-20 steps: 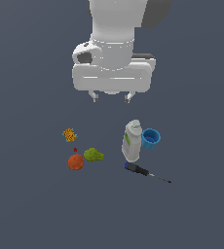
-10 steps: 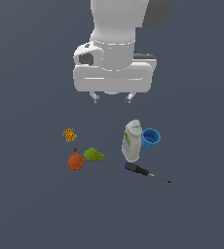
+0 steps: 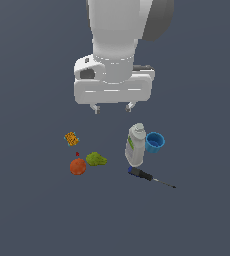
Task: Pick up a designated object from a clutter of objects.
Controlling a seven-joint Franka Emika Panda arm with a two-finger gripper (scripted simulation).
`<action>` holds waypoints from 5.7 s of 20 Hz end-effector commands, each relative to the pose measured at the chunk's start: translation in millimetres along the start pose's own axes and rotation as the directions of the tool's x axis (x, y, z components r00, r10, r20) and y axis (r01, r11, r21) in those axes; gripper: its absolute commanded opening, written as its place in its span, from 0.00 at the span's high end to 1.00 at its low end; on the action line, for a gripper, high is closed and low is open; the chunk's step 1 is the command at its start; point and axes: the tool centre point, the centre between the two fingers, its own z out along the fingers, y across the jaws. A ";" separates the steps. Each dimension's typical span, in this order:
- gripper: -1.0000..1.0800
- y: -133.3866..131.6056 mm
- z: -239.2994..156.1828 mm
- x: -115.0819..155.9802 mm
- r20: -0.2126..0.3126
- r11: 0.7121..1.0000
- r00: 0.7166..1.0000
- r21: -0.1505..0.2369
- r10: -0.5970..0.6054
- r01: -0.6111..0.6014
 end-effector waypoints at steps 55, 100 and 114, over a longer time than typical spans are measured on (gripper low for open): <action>0.04 79.2 242.5 5.7 0.005 0.533 0.534 0.057 -0.845 0.844; 1.00 56.8 235.1 0.9 0.005 0.534 0.534 0.056 -0.845 0.844; 1.00 1.4 86.3 -3.6 0.006 0.533 0.534 0.056 -0.846 0.844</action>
